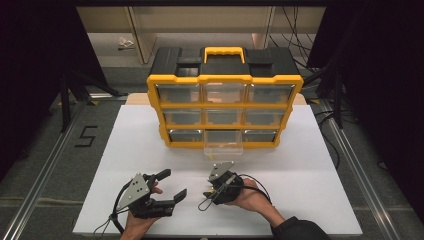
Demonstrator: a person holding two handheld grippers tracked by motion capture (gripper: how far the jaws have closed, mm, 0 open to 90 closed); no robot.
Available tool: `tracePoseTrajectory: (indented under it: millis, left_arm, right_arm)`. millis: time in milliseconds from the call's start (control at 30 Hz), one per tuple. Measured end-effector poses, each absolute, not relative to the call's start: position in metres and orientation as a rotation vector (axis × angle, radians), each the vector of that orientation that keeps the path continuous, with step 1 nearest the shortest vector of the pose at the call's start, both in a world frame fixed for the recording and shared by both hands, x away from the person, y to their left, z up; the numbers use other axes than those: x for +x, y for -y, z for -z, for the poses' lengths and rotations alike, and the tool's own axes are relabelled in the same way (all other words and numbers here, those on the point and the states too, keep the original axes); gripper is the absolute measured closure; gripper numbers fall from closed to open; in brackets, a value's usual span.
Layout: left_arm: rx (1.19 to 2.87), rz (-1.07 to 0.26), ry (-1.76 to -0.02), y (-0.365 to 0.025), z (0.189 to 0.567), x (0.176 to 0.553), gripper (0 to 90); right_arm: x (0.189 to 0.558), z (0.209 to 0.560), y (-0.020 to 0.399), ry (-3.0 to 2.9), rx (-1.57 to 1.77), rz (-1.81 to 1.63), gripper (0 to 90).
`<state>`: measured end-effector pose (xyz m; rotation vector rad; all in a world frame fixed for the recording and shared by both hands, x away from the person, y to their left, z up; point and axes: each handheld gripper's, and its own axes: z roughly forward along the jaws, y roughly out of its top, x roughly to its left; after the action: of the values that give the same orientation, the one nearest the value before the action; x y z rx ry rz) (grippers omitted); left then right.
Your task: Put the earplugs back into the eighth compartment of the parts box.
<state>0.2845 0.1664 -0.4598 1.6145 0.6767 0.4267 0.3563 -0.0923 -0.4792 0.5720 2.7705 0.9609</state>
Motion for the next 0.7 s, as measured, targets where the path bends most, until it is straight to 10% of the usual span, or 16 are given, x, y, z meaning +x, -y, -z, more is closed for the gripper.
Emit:
tracePoseTrajectory:
  millis: [700]
  left_arm:
    - [1.614,-0.426,-0.679,-0.1665,0.4598,0.2847,17.6]
  right_arm:
    - [0.3532,0.4817,0.0925,-2.820,0.496,-0.938,84.2]
